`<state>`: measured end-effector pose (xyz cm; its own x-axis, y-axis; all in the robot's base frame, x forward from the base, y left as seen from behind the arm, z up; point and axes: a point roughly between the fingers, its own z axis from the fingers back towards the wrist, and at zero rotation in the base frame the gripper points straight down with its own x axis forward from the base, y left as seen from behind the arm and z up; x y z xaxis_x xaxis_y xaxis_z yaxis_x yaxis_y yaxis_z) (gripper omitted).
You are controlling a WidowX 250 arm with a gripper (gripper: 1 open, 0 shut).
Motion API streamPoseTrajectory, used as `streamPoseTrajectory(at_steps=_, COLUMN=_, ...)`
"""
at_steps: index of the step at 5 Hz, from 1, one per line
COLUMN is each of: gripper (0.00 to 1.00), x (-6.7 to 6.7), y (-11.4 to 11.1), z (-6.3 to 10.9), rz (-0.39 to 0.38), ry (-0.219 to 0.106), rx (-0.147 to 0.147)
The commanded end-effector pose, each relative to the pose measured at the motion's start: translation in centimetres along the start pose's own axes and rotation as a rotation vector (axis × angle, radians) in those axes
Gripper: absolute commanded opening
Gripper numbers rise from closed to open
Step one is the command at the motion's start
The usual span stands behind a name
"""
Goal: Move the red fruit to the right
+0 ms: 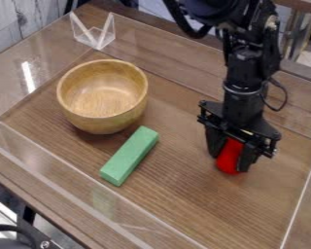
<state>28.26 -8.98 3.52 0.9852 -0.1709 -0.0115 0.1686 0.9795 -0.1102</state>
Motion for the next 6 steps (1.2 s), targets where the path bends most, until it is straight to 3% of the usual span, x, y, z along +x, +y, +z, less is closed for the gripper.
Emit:
streamPoseTrajectory(at_steps=1, gripper=1.00, x=0.7, y=0.2, z=0.8, rz=0.004, ry=-0.031, rx=-0.004)
streamPoseTrajectory(at_steps=3, gripper=1.00, x=0.7, y=0.3, z=1.0, rz=0.022, ry=-0.031, rx=-0.005)
streamPoseTrajectory(at_steps=6, gripper=1.00, x=-0.7, y=1.7, z=4.0, rz=0.071, ry=-0.072, rx=-0.024)
